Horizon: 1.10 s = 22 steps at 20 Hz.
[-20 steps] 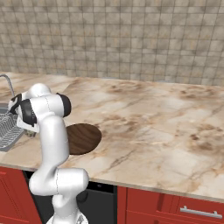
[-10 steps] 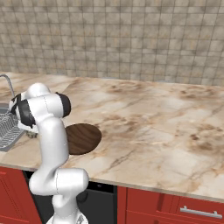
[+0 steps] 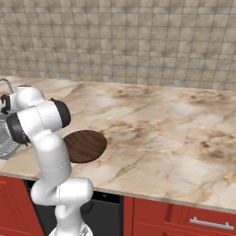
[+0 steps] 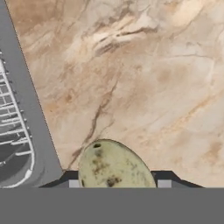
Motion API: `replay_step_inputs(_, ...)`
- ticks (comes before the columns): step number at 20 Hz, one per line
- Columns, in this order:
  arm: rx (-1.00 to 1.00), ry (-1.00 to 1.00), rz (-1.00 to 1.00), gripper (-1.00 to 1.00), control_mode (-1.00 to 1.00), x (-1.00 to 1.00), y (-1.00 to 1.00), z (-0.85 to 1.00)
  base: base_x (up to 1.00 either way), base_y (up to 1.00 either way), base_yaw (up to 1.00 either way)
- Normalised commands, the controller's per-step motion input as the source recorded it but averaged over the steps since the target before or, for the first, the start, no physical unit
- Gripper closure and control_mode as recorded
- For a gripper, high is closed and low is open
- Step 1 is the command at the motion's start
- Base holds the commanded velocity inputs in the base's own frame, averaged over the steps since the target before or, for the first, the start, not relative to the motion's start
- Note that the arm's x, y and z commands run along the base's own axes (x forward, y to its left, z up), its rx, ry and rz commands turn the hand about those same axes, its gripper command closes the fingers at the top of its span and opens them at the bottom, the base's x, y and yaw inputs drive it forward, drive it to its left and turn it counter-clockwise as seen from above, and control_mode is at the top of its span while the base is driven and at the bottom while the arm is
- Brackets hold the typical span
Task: Gather the eggs and milk located in the vicinity of the sink area and place them right next to the bowl.
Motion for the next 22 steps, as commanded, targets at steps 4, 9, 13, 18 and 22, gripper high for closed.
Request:
replay_step_inputs(4, 0.06, -0.11, -0.03, 1.00, -1.00, -0.44, -0.61, 0.75, 0.00, 0.00, 0.00)
replay_step_inputs(9, 0.01, -0.07, -0.10, 1.00, -1.00, -0.36, -0.84, 0.69, 0.00, 0.00, 0.00)
replay_step_inputs(13, 0.11, -0.05, -0.11, 1.00, -1.00, -0.35, -0.82, 0.77, 0.00, 0.00, 0.00)
replay_step_inputs(18, 0.15, -0.08, -0.08, 1.00, -1.00, -0.43, -0.82, 0.63, 0.00, 0.00, 0.00)
replay_step_inputs(22, 0.18, -0.11, -0.05, 1.00, -1.00, -0.45, -0.95, 0.14, 0.00, 0.00, 0.00)
